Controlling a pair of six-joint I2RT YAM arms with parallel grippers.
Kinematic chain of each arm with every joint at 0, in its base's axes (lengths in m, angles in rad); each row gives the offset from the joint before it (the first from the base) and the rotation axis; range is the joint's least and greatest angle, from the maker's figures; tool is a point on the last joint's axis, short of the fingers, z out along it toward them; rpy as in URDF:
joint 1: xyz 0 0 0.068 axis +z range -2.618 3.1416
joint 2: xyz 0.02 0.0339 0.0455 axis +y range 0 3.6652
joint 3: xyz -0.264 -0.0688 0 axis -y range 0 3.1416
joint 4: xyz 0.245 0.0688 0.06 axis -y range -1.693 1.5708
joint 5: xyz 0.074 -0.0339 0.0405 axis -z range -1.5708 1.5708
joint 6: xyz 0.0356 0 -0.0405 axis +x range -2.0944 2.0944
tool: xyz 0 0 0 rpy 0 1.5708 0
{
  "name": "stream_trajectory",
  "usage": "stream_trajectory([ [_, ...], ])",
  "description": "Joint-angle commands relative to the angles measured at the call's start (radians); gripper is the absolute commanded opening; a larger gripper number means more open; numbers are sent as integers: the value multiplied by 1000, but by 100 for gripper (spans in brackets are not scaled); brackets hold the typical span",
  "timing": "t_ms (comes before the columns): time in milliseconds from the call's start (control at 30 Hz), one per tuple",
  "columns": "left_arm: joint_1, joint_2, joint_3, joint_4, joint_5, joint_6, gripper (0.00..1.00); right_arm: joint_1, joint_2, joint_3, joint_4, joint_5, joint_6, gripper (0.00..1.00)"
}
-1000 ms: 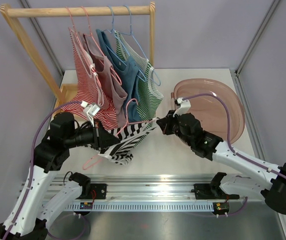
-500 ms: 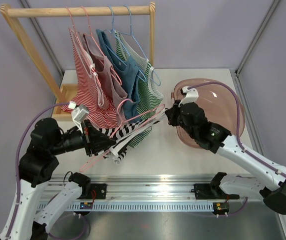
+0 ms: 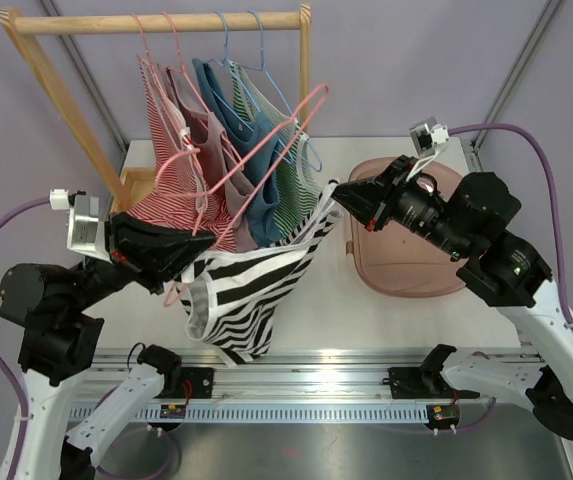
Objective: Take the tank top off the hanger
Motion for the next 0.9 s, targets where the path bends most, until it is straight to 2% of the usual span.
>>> stream_trajectory([
  [0,-5,78,-44,352,-169,-62,0,-8,75,150,-16,-226,-28,0],
  [133,-5,126,-118,492,-284,-18,0,-7,141,204,-1,-364,-21,0],
  [167,-5,134,-138,570,-308,-6,0,-7,154,198,13,-392,-25,0],
  [267,-7,152,-190,650,-348,28,1,-8,150,142,44,-445,-28,0],
  [333,-7,151,-225,698,-350,71,0,-7,145,95,45,-446,-42,0],
  [433,-7,134,-338,901,-313,126,0,-7,138,32,19,-468,-85,0],
  [500,-7,112,-356,956,-348,137,0,-7,124,-26,-53,-402,-125,0],
  [567,-7,86,-360,934,-390,163,0,-7,95,-86,-94,-249,-134,0],
  [600,-7,82,-363,933,-405,190,3,-7,87,-153,-104,-174,-134,0],
  [733,-7,45,-365,939,-520,206,4,-7,70,-331,-114,-98,-90,0],
  [867,-7,31,-342,942,-534,212,2,-7,38,-447,-87,-61,-50,0],
])
